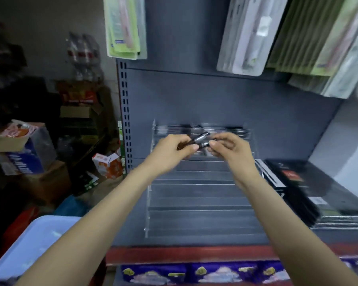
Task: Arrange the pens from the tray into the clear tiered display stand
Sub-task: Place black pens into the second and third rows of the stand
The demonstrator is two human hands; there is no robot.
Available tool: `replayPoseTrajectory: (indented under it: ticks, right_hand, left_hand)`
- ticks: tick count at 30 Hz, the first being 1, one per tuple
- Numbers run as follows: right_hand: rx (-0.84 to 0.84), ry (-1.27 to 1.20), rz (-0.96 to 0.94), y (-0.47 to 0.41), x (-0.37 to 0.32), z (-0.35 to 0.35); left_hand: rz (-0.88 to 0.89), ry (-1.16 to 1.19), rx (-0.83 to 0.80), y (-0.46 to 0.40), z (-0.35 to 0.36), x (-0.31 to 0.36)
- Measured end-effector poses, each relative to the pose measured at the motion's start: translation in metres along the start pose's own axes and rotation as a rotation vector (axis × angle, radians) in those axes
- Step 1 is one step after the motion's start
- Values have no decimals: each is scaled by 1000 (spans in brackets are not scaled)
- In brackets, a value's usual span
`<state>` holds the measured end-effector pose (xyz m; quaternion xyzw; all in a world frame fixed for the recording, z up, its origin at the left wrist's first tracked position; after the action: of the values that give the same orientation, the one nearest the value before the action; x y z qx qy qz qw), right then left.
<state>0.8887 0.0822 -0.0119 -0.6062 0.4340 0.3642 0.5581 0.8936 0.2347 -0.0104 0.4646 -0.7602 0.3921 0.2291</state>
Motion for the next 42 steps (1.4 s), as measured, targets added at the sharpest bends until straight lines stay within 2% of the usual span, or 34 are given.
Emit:
replayPoseTrajectory:
  ticks: [6, 10, 13, 16, 25, 32, 37, 42]
  right_hand:
    - [88, -10, 42, -25, 27, -74]
    - [72, 55, 66, -36, 39, -97]
    - [159, 223, 62, -45, 46, -123]
    - [230, 257, 142, -50, 64, -150]
    - [74, 216, 280, -55, 97, -149]
    - [42, 255, 260, -60, 103, -139]
    - [51, 323, 252, -61, 102, -139]
    - [173, 500, 11, -57, 56, -135]
  left_hand:
    - [-77, 64, 68, -25, 23, 3]
    - [-121, 123, 53, -36, 37, 4]
    - [-137, 33, 97, -49, 44, 4]
    - [-170, -88, 155, -62, 48, -2]
    - [-230, -192, 49, -88, 76, -9]
    - [-274, -361, 45, -93, 81, -5]
    - [-217, -444, 76, -93, 79, 4]
    - [-60, -458, 1, -90, 85, 24]
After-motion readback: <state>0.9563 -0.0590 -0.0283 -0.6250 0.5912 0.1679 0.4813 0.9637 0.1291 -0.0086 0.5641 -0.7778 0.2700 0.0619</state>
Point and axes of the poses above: each hand's wrist, its own y-axis away from the middle knuckle, its own z-axis out of the palm, x = y × z, the point moved 9 cm from there along -y, towards the middle knuckle, and after that the axes turned 3 degrees about y, right-handed, at the moved point
